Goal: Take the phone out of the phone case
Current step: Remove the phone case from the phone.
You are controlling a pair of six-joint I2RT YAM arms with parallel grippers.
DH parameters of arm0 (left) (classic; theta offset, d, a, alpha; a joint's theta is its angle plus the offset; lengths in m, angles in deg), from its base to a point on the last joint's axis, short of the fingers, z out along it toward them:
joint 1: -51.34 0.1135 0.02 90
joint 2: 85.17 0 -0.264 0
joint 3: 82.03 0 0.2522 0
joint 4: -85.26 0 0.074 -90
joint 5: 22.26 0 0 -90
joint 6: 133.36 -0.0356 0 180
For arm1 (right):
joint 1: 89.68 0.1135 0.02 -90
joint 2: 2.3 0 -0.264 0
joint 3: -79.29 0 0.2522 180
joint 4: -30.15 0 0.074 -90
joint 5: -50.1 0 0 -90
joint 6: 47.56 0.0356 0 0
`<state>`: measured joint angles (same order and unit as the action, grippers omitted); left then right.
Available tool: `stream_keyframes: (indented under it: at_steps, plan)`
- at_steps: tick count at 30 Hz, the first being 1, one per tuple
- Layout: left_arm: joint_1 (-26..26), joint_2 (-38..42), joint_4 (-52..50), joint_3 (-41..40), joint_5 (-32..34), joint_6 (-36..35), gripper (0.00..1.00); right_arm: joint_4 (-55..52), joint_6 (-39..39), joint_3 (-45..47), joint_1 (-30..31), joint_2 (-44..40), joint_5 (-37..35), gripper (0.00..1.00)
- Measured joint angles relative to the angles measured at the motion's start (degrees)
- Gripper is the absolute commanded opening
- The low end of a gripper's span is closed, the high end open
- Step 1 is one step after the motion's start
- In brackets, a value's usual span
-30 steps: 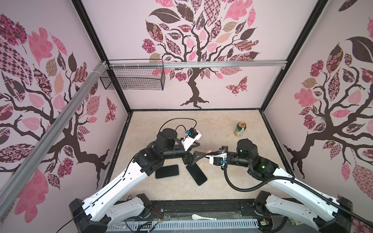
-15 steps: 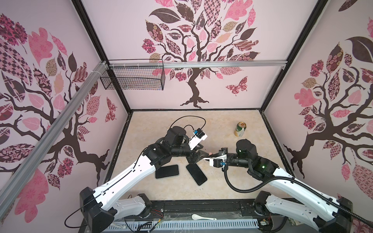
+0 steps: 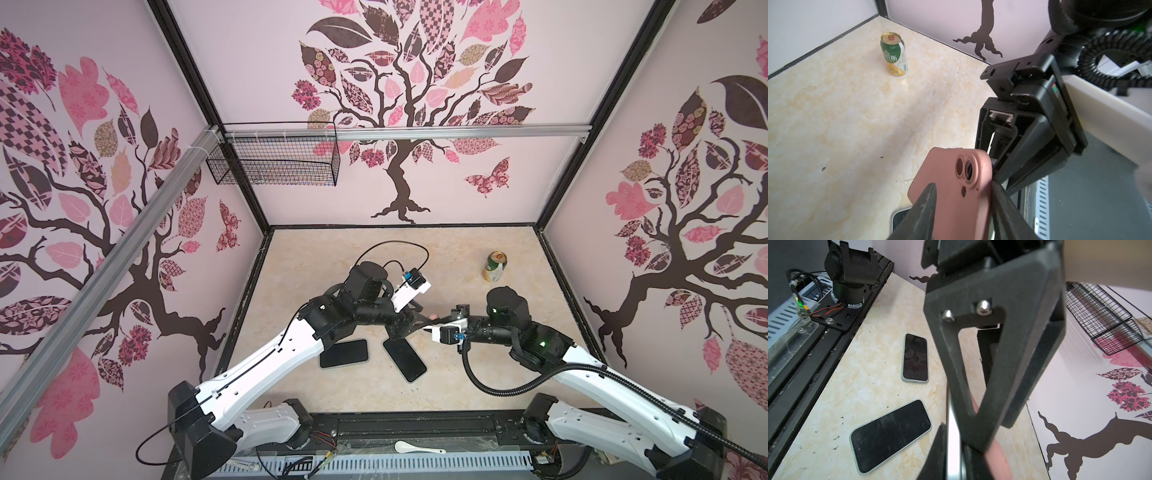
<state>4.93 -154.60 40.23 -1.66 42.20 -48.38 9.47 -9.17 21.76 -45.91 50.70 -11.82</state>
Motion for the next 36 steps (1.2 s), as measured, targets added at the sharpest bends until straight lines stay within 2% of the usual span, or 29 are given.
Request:
stream_keyframes:
  at_steps: [18,35,36]
  plan:
    - [-0.96,1.36,-0.09,0.04,2.36,-1.86,0.0,0.31,2.1,0.72,0.0,-2.38,-2.05,0.0]
    - [-0.83,1.62,-0.94,0.02,3.52,1.92,0.0,0.63,2.75,1.36,-0.37,-2.8,0.72,0.0]
    - [-0.33,1.46,-1.01,0.02,5.25,2.05,0.0,0.11,2.73,1.36,-0.44,-2.82,1.88,0.0]
